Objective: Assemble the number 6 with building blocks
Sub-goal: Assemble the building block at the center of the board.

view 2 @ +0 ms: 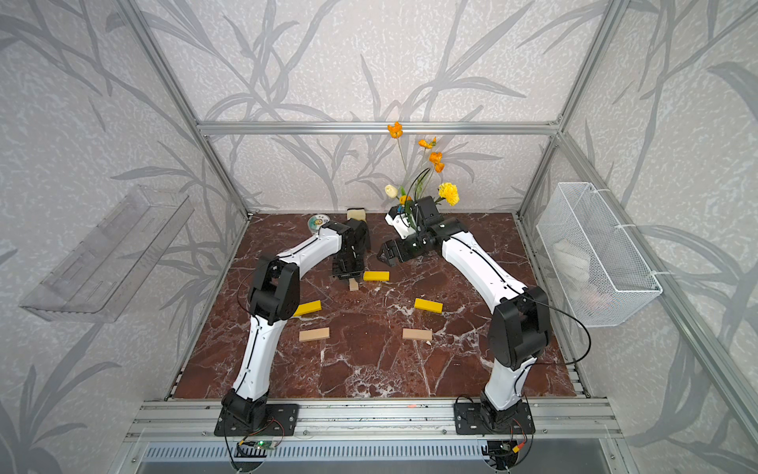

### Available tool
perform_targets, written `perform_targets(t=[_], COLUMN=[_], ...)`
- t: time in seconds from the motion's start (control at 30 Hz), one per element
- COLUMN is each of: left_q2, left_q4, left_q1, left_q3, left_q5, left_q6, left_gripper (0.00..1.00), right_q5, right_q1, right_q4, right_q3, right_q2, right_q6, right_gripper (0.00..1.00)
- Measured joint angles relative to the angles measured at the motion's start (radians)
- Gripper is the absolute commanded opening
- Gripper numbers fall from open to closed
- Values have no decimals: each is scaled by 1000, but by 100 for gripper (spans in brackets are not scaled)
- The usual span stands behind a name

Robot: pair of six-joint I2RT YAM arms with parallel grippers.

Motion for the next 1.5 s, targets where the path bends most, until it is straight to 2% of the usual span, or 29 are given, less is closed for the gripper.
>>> perform_targets(t=[0.87,1.5], left_q2=[-20,-44], left_q4=[12,64], left_q1=[-35,-35], left_q3=[-45,-96], left_q5=[22,34], left_q6=[56,153], left_gripper=[22,23], right_q5=[25,38], right_q1=[0,0], right_q4=[53,83], right_q3=[-111,-171], right_q2=[-90,-145], right_q6=[28,63], right_gripper=[94,94])
